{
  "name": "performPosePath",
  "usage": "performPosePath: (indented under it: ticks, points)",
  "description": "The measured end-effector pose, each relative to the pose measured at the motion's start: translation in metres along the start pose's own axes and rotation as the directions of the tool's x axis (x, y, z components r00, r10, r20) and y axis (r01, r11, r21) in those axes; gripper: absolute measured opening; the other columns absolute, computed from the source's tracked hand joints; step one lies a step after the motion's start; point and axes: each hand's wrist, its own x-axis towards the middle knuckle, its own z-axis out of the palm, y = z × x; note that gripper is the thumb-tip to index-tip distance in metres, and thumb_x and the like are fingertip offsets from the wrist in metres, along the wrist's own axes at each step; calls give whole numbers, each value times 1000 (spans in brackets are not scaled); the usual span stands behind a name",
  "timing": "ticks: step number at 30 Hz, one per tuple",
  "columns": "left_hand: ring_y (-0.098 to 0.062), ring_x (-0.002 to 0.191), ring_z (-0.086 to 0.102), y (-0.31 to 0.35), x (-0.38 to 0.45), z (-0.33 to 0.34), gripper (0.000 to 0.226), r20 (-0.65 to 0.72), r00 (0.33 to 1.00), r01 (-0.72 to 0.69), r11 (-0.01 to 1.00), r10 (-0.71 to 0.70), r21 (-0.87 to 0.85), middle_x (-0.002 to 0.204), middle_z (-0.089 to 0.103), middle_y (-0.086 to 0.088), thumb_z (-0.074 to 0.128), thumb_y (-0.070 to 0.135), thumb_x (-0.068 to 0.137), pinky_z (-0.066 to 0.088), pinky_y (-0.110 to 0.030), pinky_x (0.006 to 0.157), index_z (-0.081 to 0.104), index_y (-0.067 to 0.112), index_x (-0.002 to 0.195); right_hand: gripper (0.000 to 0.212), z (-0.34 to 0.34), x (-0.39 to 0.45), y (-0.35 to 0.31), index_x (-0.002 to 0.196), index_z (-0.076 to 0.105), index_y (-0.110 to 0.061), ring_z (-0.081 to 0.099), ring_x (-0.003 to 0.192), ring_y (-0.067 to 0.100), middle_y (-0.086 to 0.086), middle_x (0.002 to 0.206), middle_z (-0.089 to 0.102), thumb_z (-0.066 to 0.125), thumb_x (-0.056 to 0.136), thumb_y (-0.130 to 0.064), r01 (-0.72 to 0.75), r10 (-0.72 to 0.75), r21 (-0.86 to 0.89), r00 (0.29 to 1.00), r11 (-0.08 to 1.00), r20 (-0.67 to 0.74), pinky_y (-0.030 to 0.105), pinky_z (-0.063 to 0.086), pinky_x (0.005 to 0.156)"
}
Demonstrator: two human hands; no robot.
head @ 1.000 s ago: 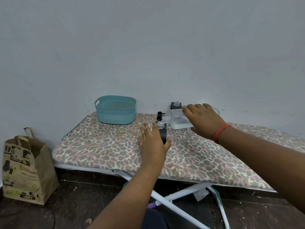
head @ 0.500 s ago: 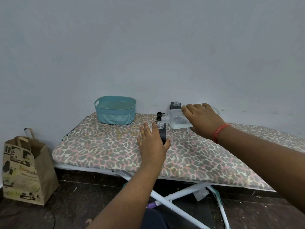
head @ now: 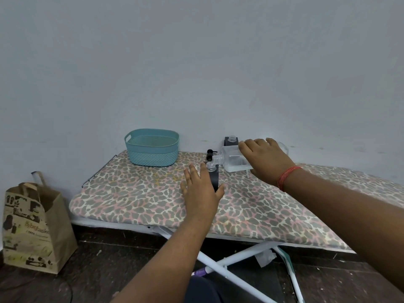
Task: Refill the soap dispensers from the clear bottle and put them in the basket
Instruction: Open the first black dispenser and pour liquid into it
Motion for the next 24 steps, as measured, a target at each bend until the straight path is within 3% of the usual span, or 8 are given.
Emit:
performPosePath:
  ticks: [6, 15, 20, 24]
  points:
    - [-35, 156, -4, 0, 1, -4, 94, 44, 999, -3, 1000, 1, 29, 169, 2, -16, 59, 62, 92, 14, -59, 123, 11, 19, 160, 77, 4, -3, -6, 144, 30, -15, 53, 119, 29, 4, 136, 50, 72, 81, -28, -38, 38, 39, 999, 999, 10, 52, 40, 105]
    - [-37, 155, -11, -1, 3, -15, 96, 117, 993, 4, 1000, -8, 28, 170, -8, -12, 47, 69, 94, 6, -62, 123, 1, 20, 162, 74, 23, -18, -35, 139, 32, -15, 54, 113, 29, 6, 130, 50, 75, 81, -30, -189, 187, 351, 982, 917, 40, 46, 47, 95]
    - [-34, 155, -16, 3, 2, -22, 101, 95, 995, -44, 999, 42, 19, 169, -15, -11, 41, 73, 93, 4, -60, 124, -8, 19, 162, 65, 34, -28, -44, 134, 37, -15, 56, 103, 26, 8, 125, 52, 75, 81, -21, -312, 384, 671, 922, 673, 44, 39, 52, 83]
    - [-30, 154, -22, 19, -6, -25, 95, -19, 971, -236, 970, 237, 65, 168, -20, -11, 33, 73, 95, -2, -52, 126, -7, 18, 162, 62, 43, -41, -38, 131, 36, -22, 57, 86, 14, -2, 110, 52, 72, 81, -22, -343, 538, 856, 838, 386, 93, 21, 43, 64]
